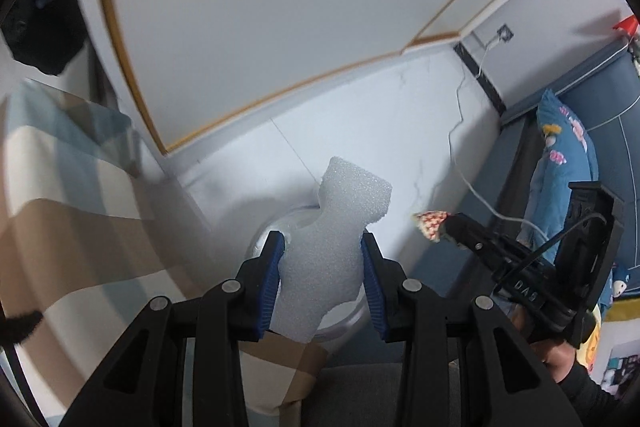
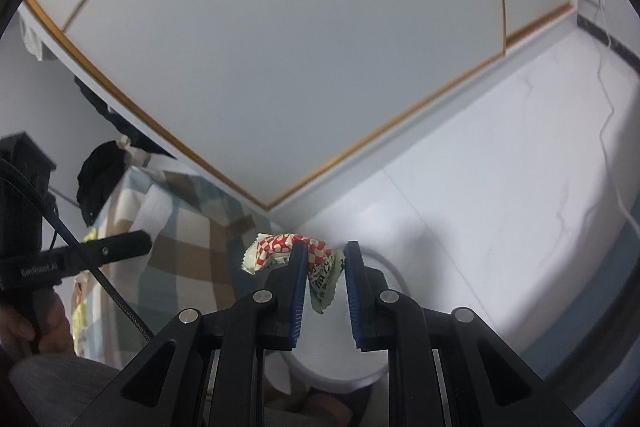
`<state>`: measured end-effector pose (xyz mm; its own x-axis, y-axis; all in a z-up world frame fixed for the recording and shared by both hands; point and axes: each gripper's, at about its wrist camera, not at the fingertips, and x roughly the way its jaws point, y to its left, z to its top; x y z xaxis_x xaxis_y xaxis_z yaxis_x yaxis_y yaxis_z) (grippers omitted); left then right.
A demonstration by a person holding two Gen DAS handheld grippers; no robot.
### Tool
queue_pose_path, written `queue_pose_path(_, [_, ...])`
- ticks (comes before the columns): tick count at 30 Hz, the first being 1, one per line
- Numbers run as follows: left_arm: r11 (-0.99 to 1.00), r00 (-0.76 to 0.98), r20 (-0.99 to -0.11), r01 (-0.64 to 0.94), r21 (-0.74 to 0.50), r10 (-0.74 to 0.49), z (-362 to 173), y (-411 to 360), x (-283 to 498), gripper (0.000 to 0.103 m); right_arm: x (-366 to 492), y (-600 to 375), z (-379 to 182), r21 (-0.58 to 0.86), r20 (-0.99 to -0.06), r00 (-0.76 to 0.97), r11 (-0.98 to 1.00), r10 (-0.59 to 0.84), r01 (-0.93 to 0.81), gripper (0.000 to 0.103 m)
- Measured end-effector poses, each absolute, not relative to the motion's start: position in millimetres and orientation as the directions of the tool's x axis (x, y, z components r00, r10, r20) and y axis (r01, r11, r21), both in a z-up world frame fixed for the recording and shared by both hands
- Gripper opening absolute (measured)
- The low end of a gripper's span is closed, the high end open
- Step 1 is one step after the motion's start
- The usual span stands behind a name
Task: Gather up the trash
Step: 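Carry the foam in the left gripper and wrapper in the right gripper toward the bin, then open the right gripper over the bin while the left gripper releases the foam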
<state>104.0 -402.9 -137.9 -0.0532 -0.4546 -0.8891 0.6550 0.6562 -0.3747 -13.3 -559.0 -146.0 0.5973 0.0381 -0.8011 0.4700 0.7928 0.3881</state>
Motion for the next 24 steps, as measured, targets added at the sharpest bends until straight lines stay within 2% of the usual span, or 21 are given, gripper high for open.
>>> queue_pose_path(8, [0.679, -0.176, -0.937, 0.651, -0.34, -0.3, -186.8, -430.4, 96.2, 0.033, -22.6, -560.3, -204.8, 0.412, -0.855, 0.506, 0.737, 0.111, 0.535, 0.018])
queue_pose_path(13, [0.679, -0.192, -0.945, 0.658, -0.324, -0.265, -194.8, -436.8, 96.7, 0.033, -25.8, -557.1, -240.0, 0.42, -0.882, 0.44, 0.701, 0.166, 0.576, 0.018])
queue_pose_path(24, [0.667, -0.297, -0.941, 0.67, -0.326, -0.161, -224.8, -452.7, 91.5, 0.033, -26.2, -547.5, -279.3, 0.4, -0.914, 0.32, 0.693, 0.25, 0.6, 0.022])
